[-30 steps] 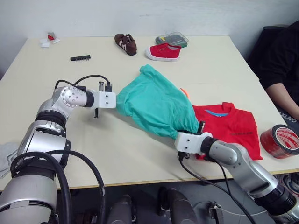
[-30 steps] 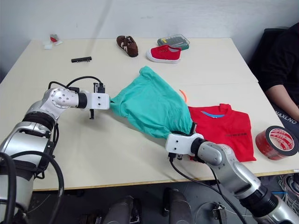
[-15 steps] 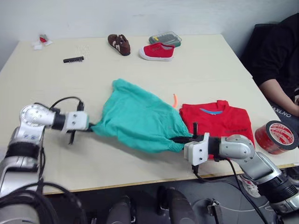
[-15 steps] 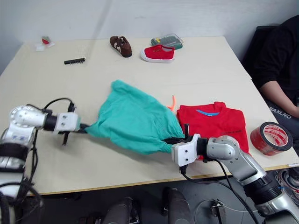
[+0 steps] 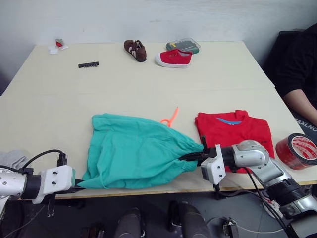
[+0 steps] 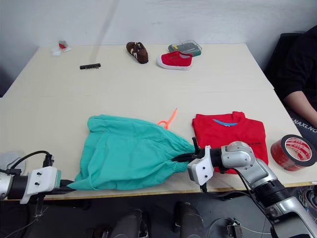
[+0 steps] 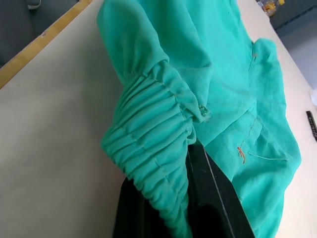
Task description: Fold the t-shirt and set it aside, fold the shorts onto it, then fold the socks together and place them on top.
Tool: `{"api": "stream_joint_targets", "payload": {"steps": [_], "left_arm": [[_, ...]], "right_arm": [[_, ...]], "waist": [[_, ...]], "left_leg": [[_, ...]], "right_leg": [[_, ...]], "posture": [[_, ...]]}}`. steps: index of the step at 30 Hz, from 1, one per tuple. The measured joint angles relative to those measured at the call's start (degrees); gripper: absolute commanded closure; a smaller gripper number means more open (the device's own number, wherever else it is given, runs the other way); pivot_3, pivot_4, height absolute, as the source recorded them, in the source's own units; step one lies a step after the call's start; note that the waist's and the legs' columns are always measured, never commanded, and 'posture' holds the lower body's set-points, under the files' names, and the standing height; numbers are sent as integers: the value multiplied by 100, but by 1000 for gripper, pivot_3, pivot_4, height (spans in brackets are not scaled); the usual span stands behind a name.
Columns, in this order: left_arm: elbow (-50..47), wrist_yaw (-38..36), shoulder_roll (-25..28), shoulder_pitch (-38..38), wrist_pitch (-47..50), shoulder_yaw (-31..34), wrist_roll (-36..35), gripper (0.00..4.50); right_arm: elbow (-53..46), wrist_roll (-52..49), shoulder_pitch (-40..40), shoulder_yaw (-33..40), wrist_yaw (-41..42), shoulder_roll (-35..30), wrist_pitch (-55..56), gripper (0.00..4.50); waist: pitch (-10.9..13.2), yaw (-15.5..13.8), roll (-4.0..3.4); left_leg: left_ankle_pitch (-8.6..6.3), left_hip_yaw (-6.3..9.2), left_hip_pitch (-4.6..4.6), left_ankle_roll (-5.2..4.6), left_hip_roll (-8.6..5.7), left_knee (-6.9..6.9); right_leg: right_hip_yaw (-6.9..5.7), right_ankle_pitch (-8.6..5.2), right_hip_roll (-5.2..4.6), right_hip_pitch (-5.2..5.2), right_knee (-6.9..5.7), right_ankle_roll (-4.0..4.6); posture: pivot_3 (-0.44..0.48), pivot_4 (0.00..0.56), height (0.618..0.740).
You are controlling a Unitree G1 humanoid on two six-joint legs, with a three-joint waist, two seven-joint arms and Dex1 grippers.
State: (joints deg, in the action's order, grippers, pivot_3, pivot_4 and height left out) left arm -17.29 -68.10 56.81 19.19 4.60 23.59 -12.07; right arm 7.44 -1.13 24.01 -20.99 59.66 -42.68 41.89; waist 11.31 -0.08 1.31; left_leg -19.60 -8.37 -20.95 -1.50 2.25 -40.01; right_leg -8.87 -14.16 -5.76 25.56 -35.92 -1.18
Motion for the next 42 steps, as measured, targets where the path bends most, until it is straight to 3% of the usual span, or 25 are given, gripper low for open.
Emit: {"api": "stream_joint_targets", "payload": {"steps": [4, 8, 13, 16, 18, 20, 26, 29, 35, 42], "left_arm": [[23, -31, 15, -88, 366, -3, -215, 2201], [34, -470, 372, -143, 1665, 275, -1133, 1125], [133, -1209, 1124, -567, 3193, 918, -2363, 1125], [253, -1513, 1432, -1282, 4215, 1064, -3403, 1301], [494, -1240, 1331, -2488, 4724, 811, -4015, 1743], [749, -719, 943, -3476, 4678, 210, -3911, 2348], [1134, -74, -81, -4009, 3576, -1927, -2332, 4304], [1391, 264, -475, -4252, 3031, -2451, -1605, 4500], [2099, 1026, -957, -4329, 1844, -3112, -260, 4500], [2636, 1363, -972, -4106, 1241, -2653, -124, 4500]], "right_arm": [[-98, -100, -51, 162, 6, -138, -221, 1806], [-778, -744, -611, 712, 57, -713, -1231, 615], [-2105, -2700, -1460, 1772, 137, -1660, -3987, 615], [-2616, -3801, -1594, 2277, -23, -1791, -5321, 563], [-2837, -4403, -1359, 2394, -410, -1531, -6069, 976], [-2977, -4702, -803, 2299, -926, -982, -6658, 1509], [-2959, -4023, 184, 1160, -1674, 240, -7262, 3617], [-2576, -3325, 389, 539, -1821, 740, -7326, 4460], [-1996, -1719, 294, -436, -1669, 698, -6928, 4460], [-1813, -1293, -248, 222, -1604, 254, -6429, 4460]], "waist": [[0, 19, -6], [1, 4, -7], [5, 3, -13], [5, 2, -14], [5, 0, -14], [-4, 13, -39], [-3, 20, -48], [-7, 19, -42], [-13, 20, -31], [-20, 15, -21]], "left_leg": [[-4, -3, -1, 7, 10, 0], [-7, 0, -9, 13, 21, -1], [-13, 7, -3, 22, 30, -1], [-20, 8, 1, 35, 39, -1], [-17, 11, 3, 46, 44, 1], [-13, -2, 26, 52, 41, 10], [4, -20, 26, 81, 43, 42], [8, -23, -23, 75, 43, 23], [10, -31, -43, 64, 37, 0], [16, -26, -16, 65, 38, 1]], "right_leg": [[-12, -10, 3, 3, 0, 14], [-19, -17, 11, 7, 4, 22], [-18, -22, 17, 5, 2, 30], [-19, -28, 27, 4, 0, 39], [-19, -29, 33, 3, -4, 42], [-8, -29, 34, -7, -11, 42], [-4, -40, 53, 15, -17, 61], [-5, -40, 55, 54, -52, 62], [2, -40, 42, 84, -60, 61], [4, -40, 34, 68, -77, 61]], "posture": [[0, 150, 740], [0, 150, 740], [0, 150, 740], [0, 150, 740], [0, 150, 740], [0, 150, 740], [0, 150, 740], [0, 150, 740], [0, 150, 740], [0, 150, 740]]}}
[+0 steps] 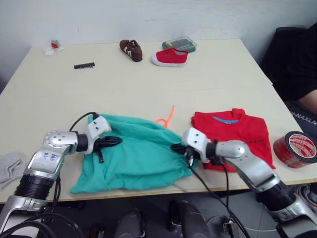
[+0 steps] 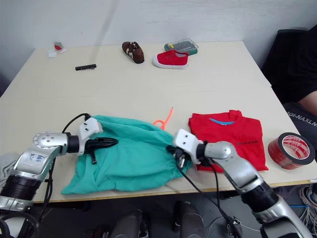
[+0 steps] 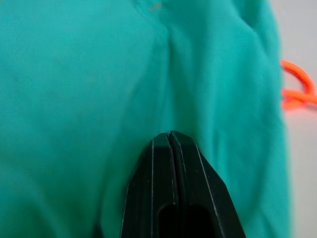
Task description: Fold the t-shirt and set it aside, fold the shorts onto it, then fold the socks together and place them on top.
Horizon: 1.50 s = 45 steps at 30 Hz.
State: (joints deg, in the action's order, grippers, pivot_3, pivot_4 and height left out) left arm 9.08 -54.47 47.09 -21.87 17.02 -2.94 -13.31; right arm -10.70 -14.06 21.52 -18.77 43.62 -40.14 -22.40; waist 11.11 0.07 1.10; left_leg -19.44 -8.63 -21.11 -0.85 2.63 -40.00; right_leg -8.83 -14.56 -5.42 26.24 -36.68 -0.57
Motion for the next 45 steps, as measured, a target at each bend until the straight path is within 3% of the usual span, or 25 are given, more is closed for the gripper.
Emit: {"api": "stream_joint_targets", "payload": {"steps": [4, 8, 10, 12, 15, 16, 22, 28, 36, 41, 44, 45], "left_arm": [[46, -137, 133, 329, 261, 681, -413, 4500], [-1121, -489, 241, 390, 1542, 1336, -1713, 4500], [-1548, -486, 262, 194, 1750, 1373, -1896, 4500], [-1715, -431, 172, 77, 1779, 1262, -1898, 4500], [-1714, -381, -22, -88, 1739, 904, -1757, 4500], [-1675, -392, -81, -159, 1670, 735, -1643, 4500], [-713, -442, -327, -620, 1055, 161, -950, 4500], [372, -402, -792, -1088, 411, -335, -258, 4500], [2239, -88, -853, -1745, -967, -541, 681, 4500], [3037, 94, -863, -1984, -1560, -330, 779, 4500], [2579, -290, -661, -1853, -814, 151, 220, 4500], [1817, -692, -453, -1589, -170, 321, -312, 4500]], "right_arm": [[-162, -636, -288, 918, 283, -18, -177, 4460], [-690, -1285, 3, 1520, 45, 340, -790, 4460], [-826, -1366, 107, 1552, -164, 555, -954, 4460], [-840, -1323, 113, 1465, -317, 703, -1059, 4460], [-955, -1292, 120, 1344, -453, 909, -1243, 4460], [-1032, -1316, 115, 1277, -455, 935, -1331, 4460], [-1457, -1359, -287, 958, -232, 802, -1525, 4460], [-796, -666, -407, 309, -203, 822, -1241, 4460], [-1103, -246, -1116, 421, 132, 1, -656, 4460], [-1555, -501, -1806, 1100, 492, -584, -563, 4460], [-1955, -1157, -1895, 1587, 856, -715, -775, 4460], [-2146, -1414, -1820, 1697, 973, -716, -839, 4460]], "waist": [[1, 40, 0], [5, 16, 12], [6, 7, 10], [17, 66, -16], [29, 105, -37], [28, 128, -39], [46, -172, -54], [45, -153, -52], [42, -197, -47], [40, -199, -41], [59, -119, -30], [63, -87, -27]], "left_leg": [[3, 0, -8, 6, 6, 4], [7, 9, -11, 14, 8, 4], [8, 48, -5, 11, -6, 8], [51, 239, 0, -39, -104, 106], [183, 492, -21, -31, -259, 208], [231, 538, -7, -29, -292, 218], [204, 524, -18, -51, -288, 191], [192, 495, -11, -61, -287, 192], [179, 481, -2, -71, -278, 185], [161, 481, -5, -103, -273, 183], [170, 478, -10, -83, -258, 183], [175, 477, -12, -62, -248, 185]], "right_leg": [[0, -1, 3, 12, -7, 3], [-4, -4, 2, 12, -9, 7], [-26, -4, -7, -26, 7, 7], [-208, -17, -106, -177, 79, -28], [-409, -59, -257, -269, 85, -117], [-385, -80, -284, -261, 65, -153], [-315, -74, -250, -266, 110, -156], [-290, -63, -247, -263, 106, -170], [-275, -59, -234, -273, 134, -176], [-271, -28, -235, -279, 160, -204], [-270, -22, -220, -271, 163, -200], [-269, -22, -209, -269, 168, -200]], "posture": [[0, 150, 740], [0, 150, 740], [0, 150, 740], [0, 150, 740], [0, 150, 740], [0, 150, 740], [0, 150, 740], [0, 150, 740], [0, 150, 740], [0, 150, 740], [0, 150, 740], [0, 150, 740]]}}
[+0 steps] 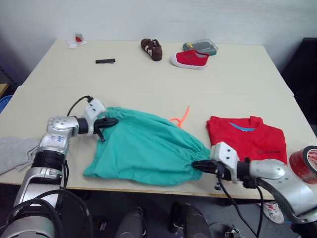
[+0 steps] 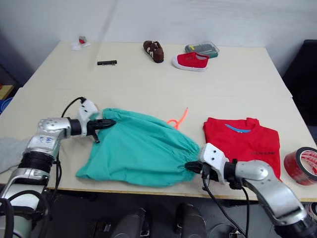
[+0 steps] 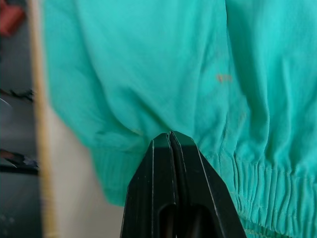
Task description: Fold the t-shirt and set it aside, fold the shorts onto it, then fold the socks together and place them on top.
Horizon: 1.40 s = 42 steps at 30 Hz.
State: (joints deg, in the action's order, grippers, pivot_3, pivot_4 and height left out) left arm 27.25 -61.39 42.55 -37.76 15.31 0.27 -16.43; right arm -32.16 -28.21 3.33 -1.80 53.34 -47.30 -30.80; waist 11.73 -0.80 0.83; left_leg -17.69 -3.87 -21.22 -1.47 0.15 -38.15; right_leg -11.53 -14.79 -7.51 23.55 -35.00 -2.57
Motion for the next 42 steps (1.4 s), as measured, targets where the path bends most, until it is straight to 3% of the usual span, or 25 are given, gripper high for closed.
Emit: {"api": "stream_joint_targets", "payload": {"steps": [3, 6, 10, 14, 18, 23, 26, 29, 32, 36, 38, 42], "left_arm": [[-1794, -811, 539, 636, 1291, 124, -1010, 4500], [-3038, -1185, 841, 1269, 1652, -139, -1203, 4500], [-3132, -1057, 698, 1616, 1069, -965, -384, 4500], [-2613, -889, 619, 1540, 151, -1230, 278, 4500], [-2203, -656, 415, 1407, -207, -1043, 369, 4500], [-2572, -759, 309, 1553, 673, -703, -327, 4500], [-2896, -889, 338, 1564, 1197, -568, -713, 3879], [-2917, -902, 320, 1533, 1299, -545, -765, 2957], [-2822, -903, 238, 1389, 1257, -596, -715, 2006], [-2677, -864, 64, 1115, 1207, -600, -680, 731], [-2620, -816, -8, 1044, 1098, -599, -624, 70], [-2333, -701, -122, 904, 619, -639, -280, 28]], "right_arm": [[-268, -271, 158, -53, 192, -4, -74, 4460], [-177, 106, 317, -587, 216, 39, 59, 4460], [447, 1094, 419, -1411, 126, 121, 516, 4460], [691, 1616, 285, -1473, 89, -14, 1044, 4460], [468, 1199, -484, -712, -94, 70, 950, 4460], [-464, -609, -1471, 1029, -769, 348, -579, 4308], [-901, -1873, -2117, 2012, -1339, 509, -1469, 3498], [-1140, -2980, -2681, 2478, -1919, 551, -2076, 2473], [-1285, -3993, -3085, 2358, -2785, 746, -2513, 1442], [-1028, -5228, -2946, 2036, -3872, 754, -2682, 38], [-786, -5802, -2733, 1822, -4362, 770, -2649, 0], [-114, -6702, -2051, 1282, -5356, 962, -2456, 0]], "waist": [[3, 25, -6], [7, -19, -21], [9, -131, -20], [7, -208, -22], [4, -280, -26], [5, -234, -27], [5, -228, -27], [6, -221, -29], [6, -226, -30], [6, -209, -29], [6, -199, -30], [6, -194, -30]], "left_leg": [[-4, 2, 2, 9, 5, 5], [-8, -9, 5, 1, -8, 4], [-16, -18, -3, -21, -15, -3], [-25, -25, 2, -40, -12, 1], [-22, -25, 0, -33, -11, -1], [-27, -25, -4, -35, -10, 0], [-29, -21, -1, -35, -8, 6], [-45, -23, 4, -64, -8, 7], [-44, -22, 5, -64, -4, 7], [-44, -25, 4, -63, -4, 6], [-42, -28, 4, -68, -4, 8], [-42, -36, 1, -67, -4, 10]], "right_leg": [[6, -5, 10, -3, -2, 8], [39, -7, 8, -4, 20, 7], [47, 0, 4, 4, 20, 0], [57, 6, 4, 6, 26, 0], [57, 7, 3, 4, 27, 0], [62, 10, 2, 3, 35, -5], [70, 10, 5, 1, 40, -5], [75, 9, 5, -1, 39, -6], [75, 9, 7, 0, 37, -6], [82, 16, 7, -1, 48, -12], [82, 16, 8, 1, 49, -13], [81, 17, 10, 5, 48, -13]], "posture": [[0, 150, 740], [0, 150, 740], [0, 150, 740], [0, 150, 740], [0, 150, 740], [0, 150, 740], [0, 150, 740], [0, 150, 740], [0, 150, 740], [0, 150, 740], [0, 150, 740], [0, 150, 740]]}}
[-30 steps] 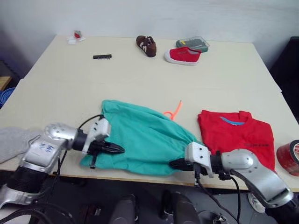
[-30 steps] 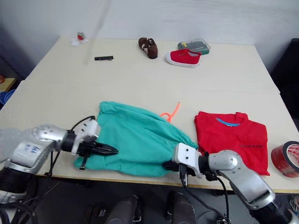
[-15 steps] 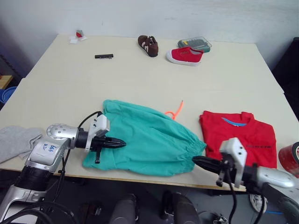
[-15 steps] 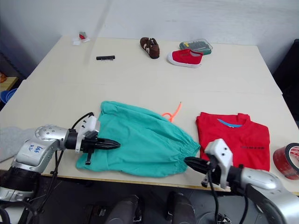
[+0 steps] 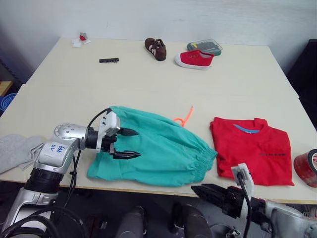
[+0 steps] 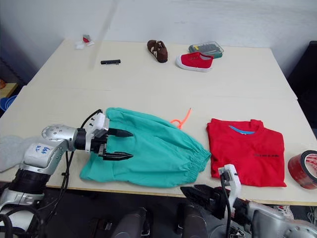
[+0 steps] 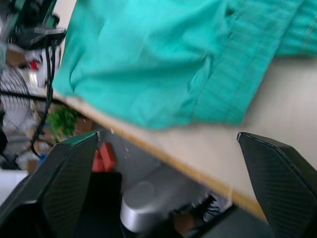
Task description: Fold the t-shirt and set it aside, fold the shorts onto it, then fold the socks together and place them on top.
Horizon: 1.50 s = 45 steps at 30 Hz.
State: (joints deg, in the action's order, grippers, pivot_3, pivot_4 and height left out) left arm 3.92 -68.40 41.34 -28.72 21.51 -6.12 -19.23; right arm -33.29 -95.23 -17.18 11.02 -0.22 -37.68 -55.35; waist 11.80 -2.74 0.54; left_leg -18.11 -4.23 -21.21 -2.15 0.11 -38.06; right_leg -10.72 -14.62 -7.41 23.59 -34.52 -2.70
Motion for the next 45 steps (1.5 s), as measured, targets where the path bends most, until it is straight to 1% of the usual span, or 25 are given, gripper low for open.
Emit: {"api": "stream_joint_targets", "payload": {"steps": [3, 6, 9, 12, 14, 15, 20, 22, 23, 26, 28, 30, 33, 34, 35, 36, 40, 42, 44, 45], "left_arm": [[319, 19, -100, -27, -375, -87, 243, 659], [615, 41, -270, -71, -521, -123, 346, 1631], [629, 87, -345, -227, -578, -138, 417, 2626], [692, 132, -344, -249, -824, -191, 629, 3609], [882, 181, -344, -211, -1043, -325, 854, 4269], [992, 201, -345, -190, -1177, -394, 965, 4500], [1132, 234, -359, -118, -1605, -429, 1100, 4500], [1213, 254, -384, -119, -1730, -426, 1122, 4500], [1242, 275, -391, -123, -1779, -422, 1137, 4500], [1306, 431, -461, -157, -1833, -402, 1216, 4500], [1383, 550, -524, -231, -1823, -405, 1280, 4500], [1416, 596, -566, -249, -1831, -402, 1294, 4500], [1437, 660, -642, -300, -1840, -421, 1347, 4500], [1441, 677, -655, -303, -1843, -420, 1359, 4500], [1451, 693, -662, -307, -1846, -410, 1368, 4500], [1455, 726, -683, -328, -1845, -420, 1394, 4500], [1411, 886, -751, -309, -1826, -409, 1417, 4500], [1309, 1001, -750, -226, -1785, -368, 1417, 4500], [1191, 1097, -745, -125, -1723, -322, 1415, 4500], [1143, 1141, -742, -67, -1697, -290, 1411, 4500]], "right_arm": [[317, -331, 412, -278, -387, 30, 41, 0], [497, -443, 766, -495, -616, 30, 40, 0], [708, -567, 1083, -650, -752, 89, 48, 0], [922, -549, 1378, -829, -821, 250, 59, 612], [1057, -476, 1513, -905, -837, 325, 54, 1345], [1115, -424, 1566, -937, -838, 345, 53, 1744], [1150, -85, 1653, -963, -751, 308, 26, 3510], [1131, 61, 1723, -960, -558, 153, -20, 4257], [1105, 138, 1812, -960, -435, 59, -78, 4449], [994, 296, 2375, -973, 65, -285, -283, 4449], [956, 339, 3118, -1036, 476, -420, -449, 4449], [989, 374, 3827, -1145, 822, -409, -603, 4449], [1388, 781, 4927, -1634, 1328, -142, -879, 4449], [1552, 1076, 5260, -1889, 1534, 18, -944, 4449], [1785, 1581, 5707, -2289, 1798, 273, -975, 4449], [1974, 1991, 5992, -2607, 1996, 515, -960, 4449], [2655, 3270, 6463, -3438, 2643, 1208, -754, 4449], [3082, 3931, 6576, -3705, 2917, 1490, -523, 4449], [3373, 4408, 6605, -3812, 3153, 1695, -325, 4449], [3448, 4562, 6610, -3812, 3238, 1769, -256, 4222]], "waist": [[-2, 6, 3], [-10, 9, 19], [-10, 18, 21], [-11, 86, 18], [-9, 134, 16], [-9, 144, 16], [-7, 122, 11], [-7, 121, 10], [-7, 123, 10], [-3, 127, 3], [-2, 133, -1], [-3, 126, -2], [-3, 130, -5], [-4, 128, -5], [-4, 137, -5], [-4, 135, -6], [-5, 128, -6], [-6, 154, -5], [-5, 161, -5], [-5, 166, -5]], "left_leg": [[1, -10, 3, -2, 0, -1], [2, -11, 3, -9, 3, -4], [6, -11, 3, -13, 8, -4], [5, -11, 5, -13, 10, 0], [5, -12, 1, -12, 10, 1], [5, -15, 1, -11, 10, 1], [3, -20, -8, -13, 7, 0], [-2, -23, -7, -21, 5, -1], [-4, -23, -6, -25, 5, -1], [-2, -23, -5, -28, 6, -4], [0, -23, -4, -27, 7, -4], [0, -22, -1, -25, 11, -2], [0, -24, -3, -25, 8, -2], [0, -26, -4, -25, 8, -2], [1, -29, -4, -26, 6, -4], [1, -31, -6, -27, 5, -5], [4, -31, -14, -32, -8, -11], [7, -39, -13, -29, -12, -13], [13, -40, -13, -18, -13, -13], [15, -41, -13, -12, -13, -13]], "right_leg": [[4, 3, 0, -2, 0, -5], [7, 10, 0, -2, 2, -11], [7, 14, 0, -6, 12, -12], [7, 14, 1, -7, 12, -12], [7, 15, 1, -1, 10, -12], [7, 15, 1, 2, 8, -11], [8, 15, -2, 9, 9, -10], [9, 16, -5, 7, 12, -12], [10, 17, -5, 5, 14, -14], [13, 21, -5, 5, 16, -19], [13, 21, -4, 6, 16, -19], [9, 20, -3, 5, 14, -19], [10, 22, -5, 9, 10, -16], [9, 22, -5, 9, 10, -15], [11, 22, -6, 11, 4, -15], [10, 22, -9, 14, -2, -15], [12, 24, -18, 16, -26, -14], [15, 28, -23, 15, -27, -20], [15, 29, -24, 15, -27, -21], [15, 29, -24, 16, -27, -21]], "posture": [[0, 150, 740], [0, 150, 740], [0, 150, 740], [0, 150, 740], [0, 150, 740], [0, 150, 740], [0, 150, 740], [0, 150, 740], [0, 150, 740], [0, 150, 740], [0, 150, 740], [0, 150, 740], [0, 150, 740], [0, 150, 740], [0, 150, 740], [0, 150, 740], [0, 150, 740], [0, 150, 740], [0, 150, 740], [0, 150, 740]]}}
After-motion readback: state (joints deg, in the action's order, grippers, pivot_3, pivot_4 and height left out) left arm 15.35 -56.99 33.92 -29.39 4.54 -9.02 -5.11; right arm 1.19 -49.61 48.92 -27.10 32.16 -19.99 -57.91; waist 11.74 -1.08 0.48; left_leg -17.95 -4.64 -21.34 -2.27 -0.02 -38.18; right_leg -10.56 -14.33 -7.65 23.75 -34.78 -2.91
